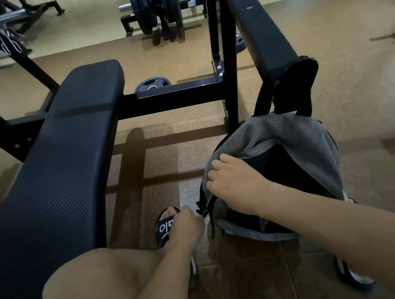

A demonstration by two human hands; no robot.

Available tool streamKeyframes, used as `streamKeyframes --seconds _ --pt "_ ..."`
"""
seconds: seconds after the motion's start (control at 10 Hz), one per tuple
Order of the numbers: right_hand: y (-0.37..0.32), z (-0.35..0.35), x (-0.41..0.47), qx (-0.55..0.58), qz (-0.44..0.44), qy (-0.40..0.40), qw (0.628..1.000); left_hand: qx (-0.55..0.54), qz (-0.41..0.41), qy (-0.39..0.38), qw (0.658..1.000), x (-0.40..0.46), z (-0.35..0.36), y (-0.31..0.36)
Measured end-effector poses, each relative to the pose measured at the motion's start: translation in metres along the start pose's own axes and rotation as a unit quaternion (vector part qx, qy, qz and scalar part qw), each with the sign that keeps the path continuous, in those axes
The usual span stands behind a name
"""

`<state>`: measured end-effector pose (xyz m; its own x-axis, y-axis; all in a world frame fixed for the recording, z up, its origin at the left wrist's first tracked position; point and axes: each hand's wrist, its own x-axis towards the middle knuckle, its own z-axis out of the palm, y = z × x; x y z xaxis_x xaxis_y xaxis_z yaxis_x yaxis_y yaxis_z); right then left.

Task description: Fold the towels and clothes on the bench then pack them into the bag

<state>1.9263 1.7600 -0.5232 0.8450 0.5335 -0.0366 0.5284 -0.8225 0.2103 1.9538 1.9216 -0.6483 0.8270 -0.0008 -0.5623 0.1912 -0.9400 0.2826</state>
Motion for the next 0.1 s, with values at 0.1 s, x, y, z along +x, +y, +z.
streamKeyframes --seconds 0.1 --pt "-0.0001 -0.0004 -0.0118 0.009 -0.007 0.008 1.000 0.006 0.048 0.023 0.999 -0.0136 -0.0147 0.0091"
